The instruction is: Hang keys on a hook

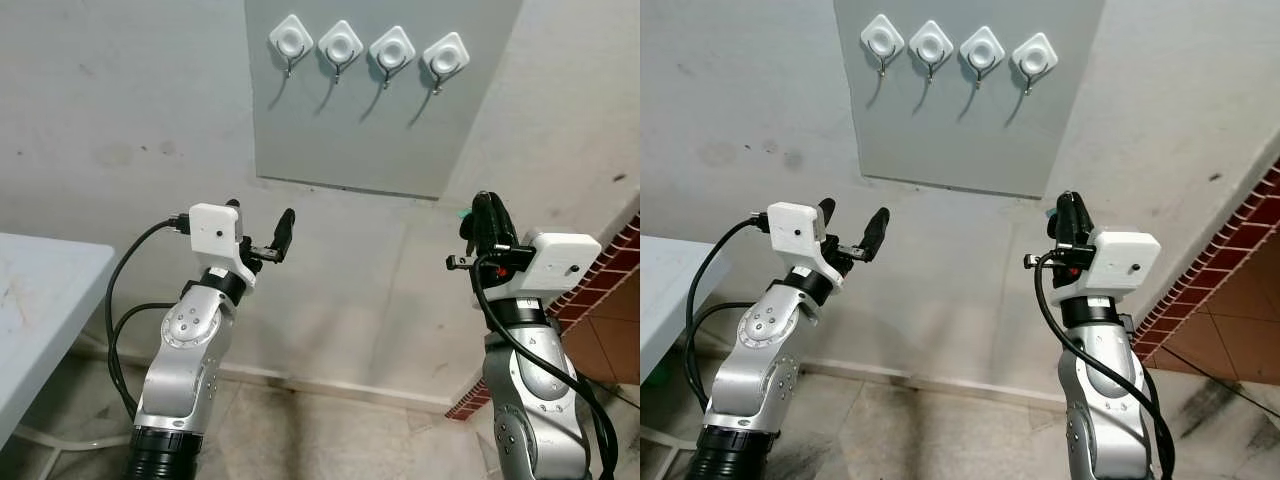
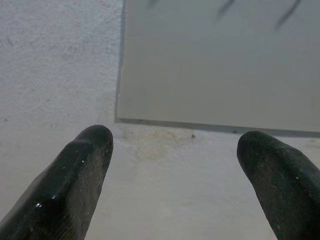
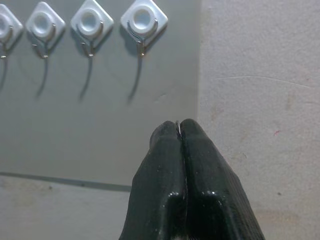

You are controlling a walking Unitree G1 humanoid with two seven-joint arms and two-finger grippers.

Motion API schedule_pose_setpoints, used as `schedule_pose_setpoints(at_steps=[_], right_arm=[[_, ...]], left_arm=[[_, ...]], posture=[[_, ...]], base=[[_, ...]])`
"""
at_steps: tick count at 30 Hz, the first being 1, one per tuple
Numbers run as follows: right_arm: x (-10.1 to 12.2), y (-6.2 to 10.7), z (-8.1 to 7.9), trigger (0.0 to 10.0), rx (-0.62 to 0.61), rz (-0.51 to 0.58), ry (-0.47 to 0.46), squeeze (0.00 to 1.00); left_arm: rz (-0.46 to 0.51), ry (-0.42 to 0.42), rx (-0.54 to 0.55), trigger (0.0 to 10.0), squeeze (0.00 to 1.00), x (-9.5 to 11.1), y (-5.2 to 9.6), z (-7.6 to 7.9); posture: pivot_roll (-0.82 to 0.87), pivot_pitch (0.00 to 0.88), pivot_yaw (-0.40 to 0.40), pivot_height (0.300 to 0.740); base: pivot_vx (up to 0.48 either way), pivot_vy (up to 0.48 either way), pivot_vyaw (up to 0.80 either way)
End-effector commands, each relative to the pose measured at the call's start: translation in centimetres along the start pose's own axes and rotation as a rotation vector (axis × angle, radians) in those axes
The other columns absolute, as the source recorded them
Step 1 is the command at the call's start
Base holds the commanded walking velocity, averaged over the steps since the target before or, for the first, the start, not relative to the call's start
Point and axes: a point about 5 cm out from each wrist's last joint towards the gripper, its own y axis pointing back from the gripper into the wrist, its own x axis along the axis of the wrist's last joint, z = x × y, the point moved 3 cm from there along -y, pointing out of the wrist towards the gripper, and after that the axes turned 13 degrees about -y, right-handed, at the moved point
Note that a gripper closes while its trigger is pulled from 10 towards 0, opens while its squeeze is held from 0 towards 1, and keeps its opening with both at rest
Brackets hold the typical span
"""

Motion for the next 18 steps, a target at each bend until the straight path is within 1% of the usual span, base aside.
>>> schedule_pose_setpoints(at_steps=[1, 11, 13, 14, 18], right_arm=[[0.39, -0.03, 0.09, 10.0, 0.001, 0.015, 0.004, 0.0], [0.34, -0.09, 0.07, 10.0, 0.006, 0.012, 0.007, 0.0], [0.33, -0.09, 0.04, 10.0, 0.007, 0.012, 0.005, 0.0], [0.32, -0.09, 0.03, 10.0, 0.007, 0.011, 0.003, 0.0], [0.17, -0.05, -0.04, 10.0, 0.013, 0.005, 0.003, 0.0]], left_arm=[[0.011, 0.0, -0.008, 10.0, 0.0, 0.44, -0.11, 0.24], [0.012, 0.001, -0.005, 10.0, 0.0, 0.44, -0.11, 0.32], [0.014, 0.001, 0.01, 10.0, 0.0, 0.5, -0.05, 0.28], [0.028, 0.014, 0.011, 10.0, 0.0, 0.65, 0.0, 0.39], [0.034, 0.02, -0.025, 10.0, 0.0, 0.83, 0.03, 0.97]], posture=[[-0.02, 0.027, -0.04, 0.74], [-0.01, 0.025, -0.043, 0.74], [-0.01, 0.026, -0.044, 0.74], [-0.01, 0.026, -0.045, 0.74], [-0.01, 0.029, -0.048, 0.74]], base=[[0.315, 0.0, 0.0], [0.316, 0.0, 0.0], [0.0, 0.0, 0.0], [0.0, 0.0, 0.0], [0.0, 0.0, 0.0]])
